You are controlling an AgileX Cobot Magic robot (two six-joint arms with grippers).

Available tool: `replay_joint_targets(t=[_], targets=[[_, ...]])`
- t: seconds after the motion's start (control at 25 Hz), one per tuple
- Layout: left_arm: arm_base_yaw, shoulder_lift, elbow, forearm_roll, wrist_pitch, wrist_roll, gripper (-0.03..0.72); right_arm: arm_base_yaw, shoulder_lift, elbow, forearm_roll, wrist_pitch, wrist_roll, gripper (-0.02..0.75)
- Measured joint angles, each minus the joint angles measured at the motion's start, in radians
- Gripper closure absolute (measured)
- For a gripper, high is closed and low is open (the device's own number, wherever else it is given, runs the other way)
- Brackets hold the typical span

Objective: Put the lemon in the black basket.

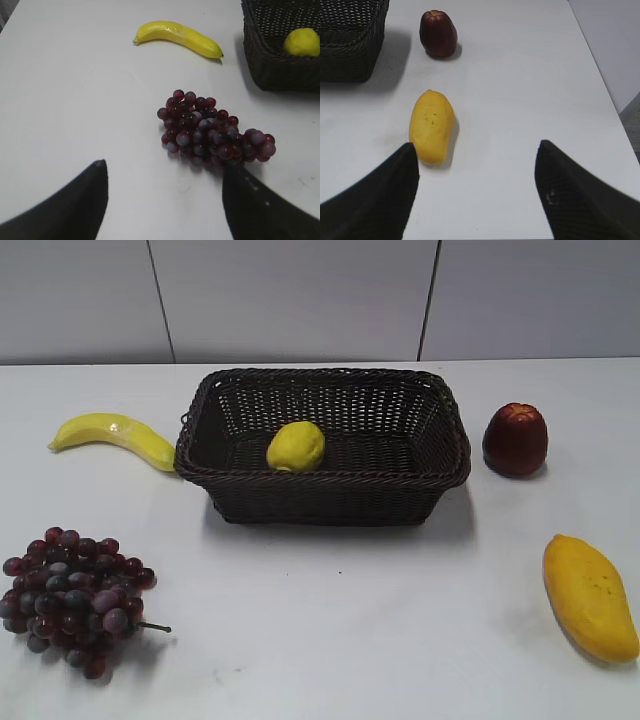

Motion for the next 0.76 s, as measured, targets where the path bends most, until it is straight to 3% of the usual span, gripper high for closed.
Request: replay_joint_targets(t=[0.76], targets=[[0.002, -0.050, 0.000, -0.004, 0.000, 0.000, 0.146, 0.000, 0.000, 0.000, 0.000, 0.000, 0.000, 0.148]])
